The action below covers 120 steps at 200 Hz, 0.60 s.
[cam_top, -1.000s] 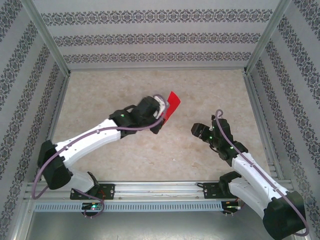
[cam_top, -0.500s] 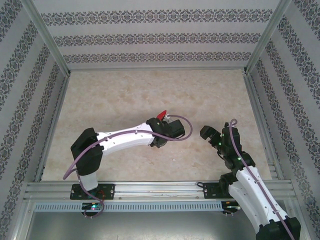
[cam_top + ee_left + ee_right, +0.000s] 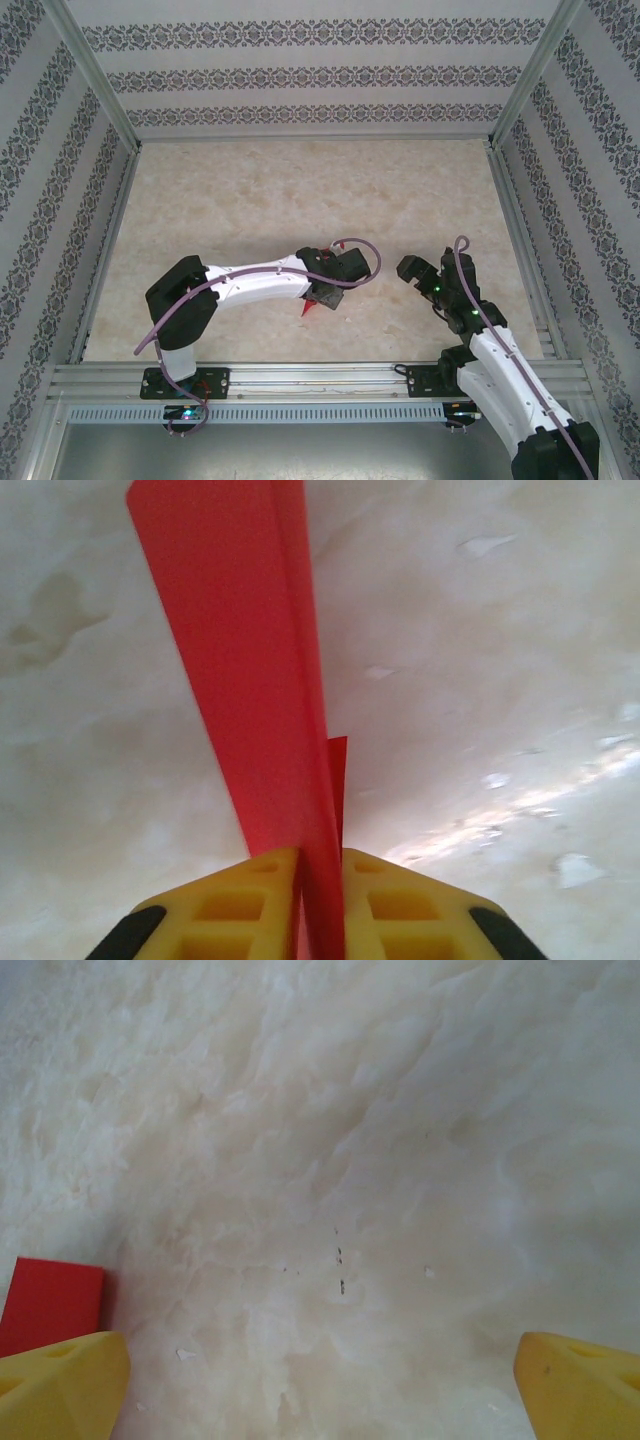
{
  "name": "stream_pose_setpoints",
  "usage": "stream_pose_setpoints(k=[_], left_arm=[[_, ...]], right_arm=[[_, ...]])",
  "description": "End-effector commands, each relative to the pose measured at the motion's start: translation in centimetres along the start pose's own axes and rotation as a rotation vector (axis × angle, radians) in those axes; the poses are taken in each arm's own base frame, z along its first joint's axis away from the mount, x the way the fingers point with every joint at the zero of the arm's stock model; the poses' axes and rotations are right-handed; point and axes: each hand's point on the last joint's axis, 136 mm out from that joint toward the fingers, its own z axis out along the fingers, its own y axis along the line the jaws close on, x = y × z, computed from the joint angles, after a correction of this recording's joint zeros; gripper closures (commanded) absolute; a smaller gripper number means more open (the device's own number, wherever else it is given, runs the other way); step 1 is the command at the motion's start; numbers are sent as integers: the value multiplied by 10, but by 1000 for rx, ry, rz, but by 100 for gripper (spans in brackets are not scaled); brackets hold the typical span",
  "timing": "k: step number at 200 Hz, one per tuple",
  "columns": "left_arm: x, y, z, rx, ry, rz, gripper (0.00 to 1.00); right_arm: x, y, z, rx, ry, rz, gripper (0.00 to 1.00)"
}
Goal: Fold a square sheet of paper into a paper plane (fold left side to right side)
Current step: Turn over the paper at the center of the table.
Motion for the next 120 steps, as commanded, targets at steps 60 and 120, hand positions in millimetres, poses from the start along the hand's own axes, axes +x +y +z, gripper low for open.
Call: stream_pose_setpoints(k=[60,120], left_arm=[[-40,-52,-11,580,-41,-272,61],[-66,-40,-46,793,-164,-313,47]], right_arm=[[12,14,5,-81,86,30,2],[23,26,8,-139,170,49,5]])
